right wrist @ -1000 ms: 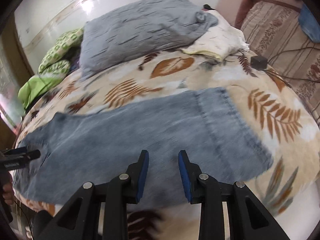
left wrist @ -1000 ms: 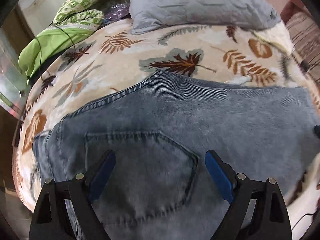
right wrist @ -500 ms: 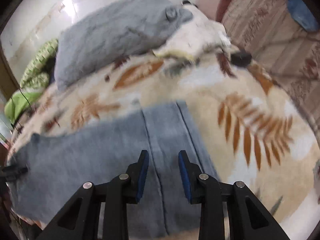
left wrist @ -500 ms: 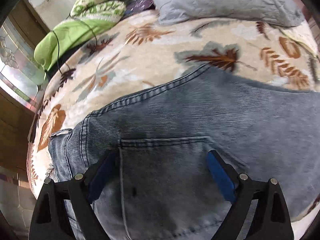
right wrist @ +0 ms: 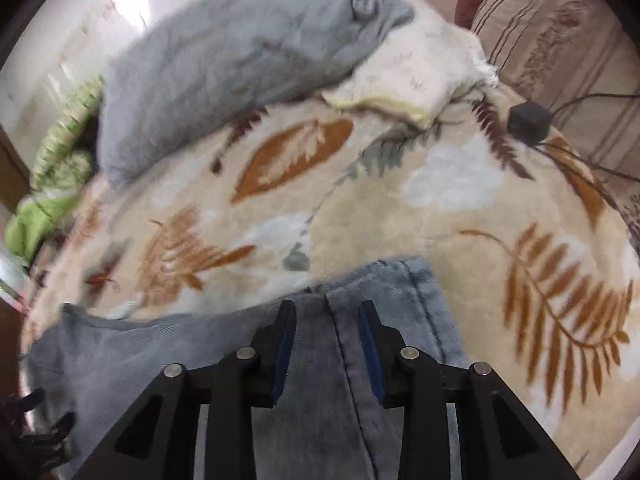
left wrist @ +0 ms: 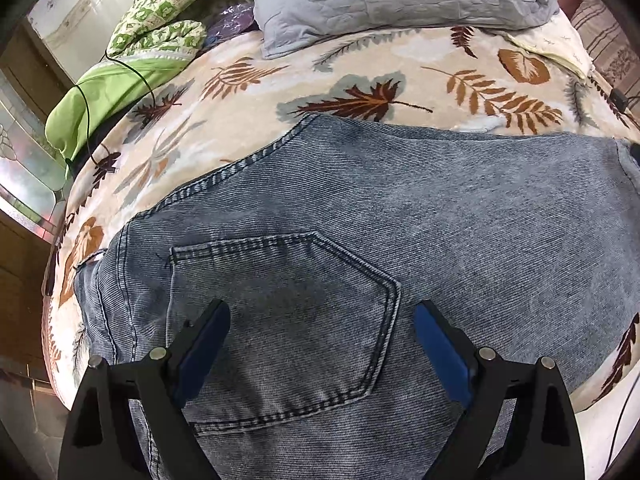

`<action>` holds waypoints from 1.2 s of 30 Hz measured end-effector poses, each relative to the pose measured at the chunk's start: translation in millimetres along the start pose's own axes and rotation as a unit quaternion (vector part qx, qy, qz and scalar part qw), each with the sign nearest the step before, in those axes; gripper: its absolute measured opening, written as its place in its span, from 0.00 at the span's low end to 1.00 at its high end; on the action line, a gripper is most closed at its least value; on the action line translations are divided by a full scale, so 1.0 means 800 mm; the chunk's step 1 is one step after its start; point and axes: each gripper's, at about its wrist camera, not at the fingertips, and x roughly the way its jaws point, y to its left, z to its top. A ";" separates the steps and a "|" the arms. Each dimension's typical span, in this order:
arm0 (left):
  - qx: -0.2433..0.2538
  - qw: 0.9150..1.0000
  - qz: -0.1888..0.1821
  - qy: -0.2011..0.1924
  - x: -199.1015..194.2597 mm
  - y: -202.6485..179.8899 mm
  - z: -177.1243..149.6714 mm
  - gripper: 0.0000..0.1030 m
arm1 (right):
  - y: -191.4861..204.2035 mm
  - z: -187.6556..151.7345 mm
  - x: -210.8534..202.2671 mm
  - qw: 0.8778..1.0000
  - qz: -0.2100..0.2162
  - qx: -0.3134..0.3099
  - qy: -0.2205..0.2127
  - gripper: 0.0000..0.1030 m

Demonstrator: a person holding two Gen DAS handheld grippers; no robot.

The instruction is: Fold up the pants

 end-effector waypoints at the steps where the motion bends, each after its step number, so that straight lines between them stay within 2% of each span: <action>1: 0.002 1.000 0.000 -0.002 -0.001 -0.001 -0.001 0.91 | -0.005 -0.008 -0.010 1.000 0.005 0.001 -0.001 0.35; 3: 0.010 1.000 0.005 -0.005 0.003 -0.004 -0.004 0.91 | -0.016 -0.034 -0.030 0.999 0.043 0.016 0.005 0.35; 5: 0.016 1.000 0.010 -0.004 0.009 -0.005 -0.006 0.91 | -0.018 -0.056 -0.037 0.998 0.059 0.017 0.018 0.37; 7: 0.009 1.000 0.005 -0.003 0.011 -0.003 -0.007 0.91 | -0.014 -0.083 -0.031 0.999 0.029 -0.013 0.036 0.46; 10: 0.002 1.000 0.011 0.007 0.006 0.003 -0.006 0.91 | -0.015 -0.109 -0.049 0.999 0.024 -0.036 0.012 0.46; 13: 0.003 1.000 0.007 -0.006 -0.009 0.004 -0.006 0.91 | -0.038 -0.120 -0.085 0.998 0.068 0.008 -0.012 0.47; 16: 0.003 1.000 -0.005 -0.020 -0.019 0.001 -0.008 0.91 | -0.070 -0.127 -0.110 0.992 0.103 0.066 -0.028 0.55; 19: 0.000 1.000 0.001 -0.021 -0.017 0.000 -0.015 0.91 | -0.102 -0.140 -0.111 0.975 0.174 0.139 -0.018 0.58; 22: 0.005 1.000 0.014 0.003 -0.001 0.000 -0.026 0.91 | -0.121 -0.154 -0.102 0.965 0.185 0.187 -0.010 0.58; 26: 0.002 1.000 0.013 0.009 -0.008 0.003 -0.020 0.91 | -0.137 -0.155 -0.083 0.950 0.204 0.237 -0.003 0.58; 29: -0.002 1.000 -0.018 -0.003 -0.027 -0.009 -0.002 0.91 | -0.148 -0.147 -0.068 0.938 0.212 0.276 0.000 0.62; 32: 0.016 0.999 -0.048 -0.013 -0.040 -0.037 0.016 0.91 | -0.161 -0.142 -0.051 0.927 0.212 0.309 0.012 0.64; 36: 0.042 0.996 -0.081 -0.025 -0.048 -0.096 0.052 0.91 | -0.168 -0.131 -0.033 0.913 0.235 0.333 0.017 0.68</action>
